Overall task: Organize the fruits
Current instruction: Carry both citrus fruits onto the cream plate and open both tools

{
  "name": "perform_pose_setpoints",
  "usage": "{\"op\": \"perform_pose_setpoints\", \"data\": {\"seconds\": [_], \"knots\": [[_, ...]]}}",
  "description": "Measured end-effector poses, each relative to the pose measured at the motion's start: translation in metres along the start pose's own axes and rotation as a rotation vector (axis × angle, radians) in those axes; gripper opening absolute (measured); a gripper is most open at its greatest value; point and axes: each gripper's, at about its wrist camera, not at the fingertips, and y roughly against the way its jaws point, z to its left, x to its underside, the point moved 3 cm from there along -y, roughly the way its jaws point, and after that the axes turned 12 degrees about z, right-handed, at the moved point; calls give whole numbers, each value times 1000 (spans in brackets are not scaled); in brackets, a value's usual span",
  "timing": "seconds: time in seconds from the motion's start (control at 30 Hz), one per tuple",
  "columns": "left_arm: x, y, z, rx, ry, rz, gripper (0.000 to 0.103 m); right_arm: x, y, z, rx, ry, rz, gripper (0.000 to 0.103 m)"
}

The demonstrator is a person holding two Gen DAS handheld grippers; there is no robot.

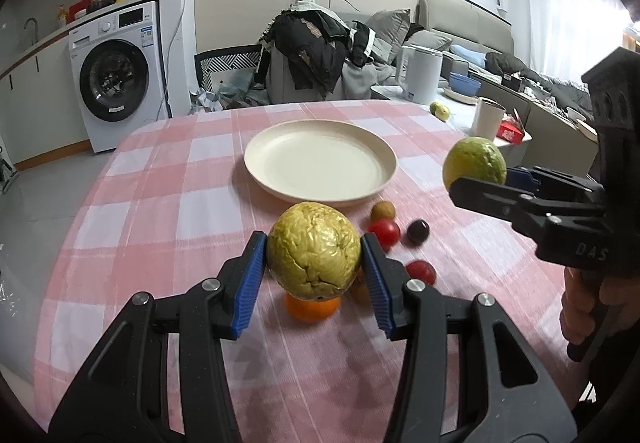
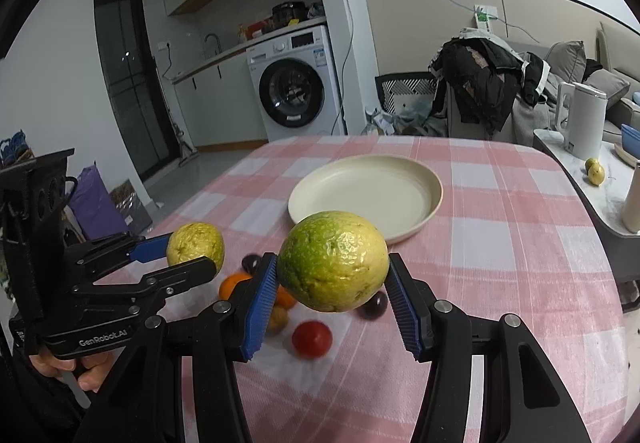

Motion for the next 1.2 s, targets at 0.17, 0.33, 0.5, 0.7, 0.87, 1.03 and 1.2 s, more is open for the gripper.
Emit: {"op": "perform_pose_setpoints", "data": {"seconds": [0.17, 0.33, 0.5, 0.7, 0.87, 1.03, 1.2], "knots": [[-16, -13, 11, -3, 30, -8, 45, -15, -7, -4, -10, -25, -6, 55], [-32, -30, 19, 2, 55, -11, 45, -29, -17, -5, -15, -31, 2, 55], [-48, -45, 22, 8, 60, -15, 45, -42, -33, -7, -21, -32, 28, 55], [-67, -64, 21, 2, 38, -12, 45, -55, -52, -11, -20, -37, 64, 55], [-79, -82, 22, -1, 27, -2, 45, -61, -69, -18, -18, -51, 93, 55], [-85, -101, 27, 3, 32, 23, 45, -63, -83, -28, -13, -75, 126, 55], [-88, -118, 31, -1, 36, 50, 45, -64, -96, -33, -11, -86, 152, 55]]}}
